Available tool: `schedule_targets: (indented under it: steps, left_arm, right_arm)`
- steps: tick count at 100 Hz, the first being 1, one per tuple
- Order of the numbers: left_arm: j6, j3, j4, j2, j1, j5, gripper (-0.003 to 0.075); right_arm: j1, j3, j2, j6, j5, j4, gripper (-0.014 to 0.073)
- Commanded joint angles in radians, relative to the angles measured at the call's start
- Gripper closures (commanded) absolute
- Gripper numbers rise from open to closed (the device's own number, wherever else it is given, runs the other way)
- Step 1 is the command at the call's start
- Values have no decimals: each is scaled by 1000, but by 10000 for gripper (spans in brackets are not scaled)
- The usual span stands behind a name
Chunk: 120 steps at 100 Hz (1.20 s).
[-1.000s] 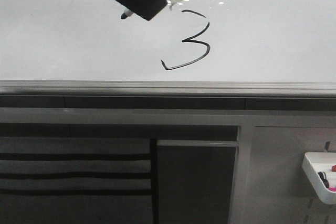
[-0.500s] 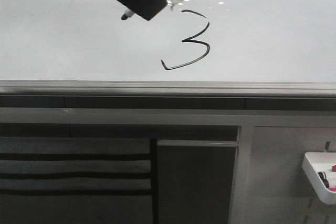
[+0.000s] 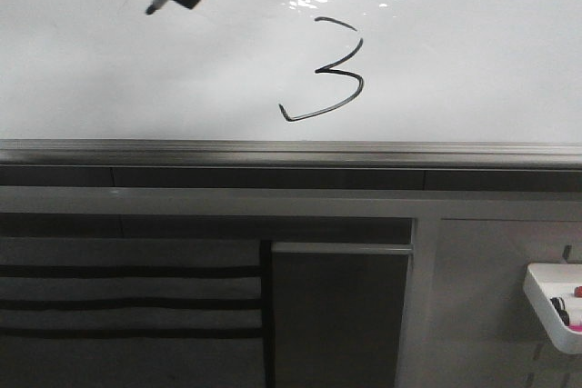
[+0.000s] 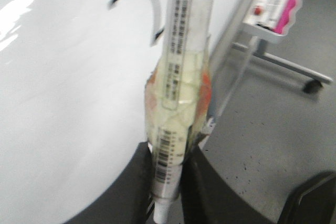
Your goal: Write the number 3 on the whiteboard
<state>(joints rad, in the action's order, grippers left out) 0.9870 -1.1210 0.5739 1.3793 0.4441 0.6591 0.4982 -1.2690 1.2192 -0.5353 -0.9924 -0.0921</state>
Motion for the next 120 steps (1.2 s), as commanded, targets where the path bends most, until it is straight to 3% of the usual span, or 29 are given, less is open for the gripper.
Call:
schedule_targets:
  steps: [1,12,29,72,82,102,108,120]
  left_arm:
    - [-112,33,23,-27,-85,-144,738]
    - [-210,131,52,-27,-177,-324,738]
    - [-219,224,159,-2,-228,-527,738]
    - [-219,221,183,47,-228,-531,733]
    - [-217,221,175,38,-228,-516,645]
    - [-213,217,137,-11,-228,-501,298]
    - [-213,209,87,-42,-228,-456,267]
    - [-213,186,14,-152,-228,-306,282]
  right_arm:
    - [-61,-23,-46,56,18,8,350]
    - [-101,-19,-55,60,5,6,350]
    - [-107,-19,-56,60,2,6,350]
    - [-107,-19,-56,60,6,6,350]
    - [-107,-19,-56,60,6,4,350]
    - [-124,-19,-61,193,-5,4,350]
    - [-150,-19,-77,228,-24,4,350]
    - [-214,7,-142,319,-42,4,350]
